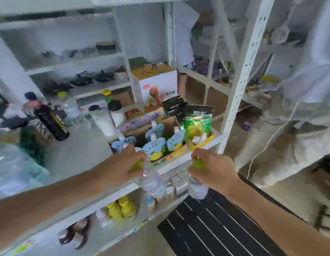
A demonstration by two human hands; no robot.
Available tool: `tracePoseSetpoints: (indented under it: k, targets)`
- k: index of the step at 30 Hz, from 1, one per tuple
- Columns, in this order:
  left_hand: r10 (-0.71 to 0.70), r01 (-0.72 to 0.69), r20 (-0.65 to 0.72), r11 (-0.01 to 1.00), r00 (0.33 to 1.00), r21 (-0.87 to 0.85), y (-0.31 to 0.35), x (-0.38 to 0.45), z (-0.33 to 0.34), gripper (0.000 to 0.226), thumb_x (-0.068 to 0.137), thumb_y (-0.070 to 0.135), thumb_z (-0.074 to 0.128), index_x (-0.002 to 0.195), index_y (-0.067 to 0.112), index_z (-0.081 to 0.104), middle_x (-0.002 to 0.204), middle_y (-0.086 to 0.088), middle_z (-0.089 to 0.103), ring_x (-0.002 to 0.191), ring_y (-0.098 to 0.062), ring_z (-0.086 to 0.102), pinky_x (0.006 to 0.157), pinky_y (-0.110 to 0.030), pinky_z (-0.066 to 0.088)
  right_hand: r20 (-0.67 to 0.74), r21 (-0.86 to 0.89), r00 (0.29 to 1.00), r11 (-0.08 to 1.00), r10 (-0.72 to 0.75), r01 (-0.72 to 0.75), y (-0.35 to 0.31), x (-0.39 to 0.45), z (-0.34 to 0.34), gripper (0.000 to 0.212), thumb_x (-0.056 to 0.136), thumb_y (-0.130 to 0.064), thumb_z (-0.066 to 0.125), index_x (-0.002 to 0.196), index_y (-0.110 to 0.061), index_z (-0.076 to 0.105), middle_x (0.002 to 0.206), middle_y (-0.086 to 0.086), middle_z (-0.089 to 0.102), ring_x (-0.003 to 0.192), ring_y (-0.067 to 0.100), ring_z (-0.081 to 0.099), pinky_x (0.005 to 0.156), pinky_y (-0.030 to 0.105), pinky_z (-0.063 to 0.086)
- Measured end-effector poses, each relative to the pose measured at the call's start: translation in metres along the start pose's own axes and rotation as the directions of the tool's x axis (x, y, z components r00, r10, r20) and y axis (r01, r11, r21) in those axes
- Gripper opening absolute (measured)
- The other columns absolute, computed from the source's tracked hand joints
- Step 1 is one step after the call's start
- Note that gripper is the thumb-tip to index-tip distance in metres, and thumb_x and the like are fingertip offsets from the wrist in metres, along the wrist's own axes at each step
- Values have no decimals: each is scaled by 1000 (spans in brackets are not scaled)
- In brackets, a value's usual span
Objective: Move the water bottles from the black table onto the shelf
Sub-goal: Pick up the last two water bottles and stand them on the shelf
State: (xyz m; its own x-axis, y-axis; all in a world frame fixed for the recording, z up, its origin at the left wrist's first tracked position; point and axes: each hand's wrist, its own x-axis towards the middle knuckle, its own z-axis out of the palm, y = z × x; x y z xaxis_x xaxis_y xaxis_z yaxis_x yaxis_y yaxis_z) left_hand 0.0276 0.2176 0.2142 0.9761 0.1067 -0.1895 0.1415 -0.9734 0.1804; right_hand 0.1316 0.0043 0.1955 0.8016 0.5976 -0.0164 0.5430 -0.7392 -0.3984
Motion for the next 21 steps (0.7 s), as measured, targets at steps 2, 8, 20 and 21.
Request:
tracePoseSetpoints:
  k: [2,8,20,21]
  targets:
    - [-47,48,-117,999,992,6,-34,-28,-29,29,91,29,50,117,18,49,97,1,33,82,-24,52,73,-31,39,-91,50,993,995,-82,86,-59,5,-13,23,78,-36,62,99,-26,59,99,6,70,95,29,63,67,27,36]
    - [-251,218,-317,966,914,-138,-136,-99,-47,26,85,32,53,103,14,55,97,-9,45,90,-34,57,87,-46,48,-226,273,936,904,-272,328,-212,43,-7,11,76,-33,62,73,-26,55,90,5,65,97,31,61,82,36,47]
    - [-537,415,-309,826,785,-382,-236,-116,-23,26,87,18,56,110,8,53,98,0,34,88,-26,51,71,-25,32,-56,370,865,794,-499,482,-359,137,84,15,77,-26,65,85,-15,61,76,0,57,73,17,51,54,21,34]
    - [-528,409,-290,829,798,-382,-239,-111,-20,26,87,19,56,110,8,52,98,-1,35,90,-29,54,73,-27,35,-33,368,862,795,-506,482,-364,147,92,14,76,-26,65,84,-16,60,73,0,56,72,17,51,53,22,34]
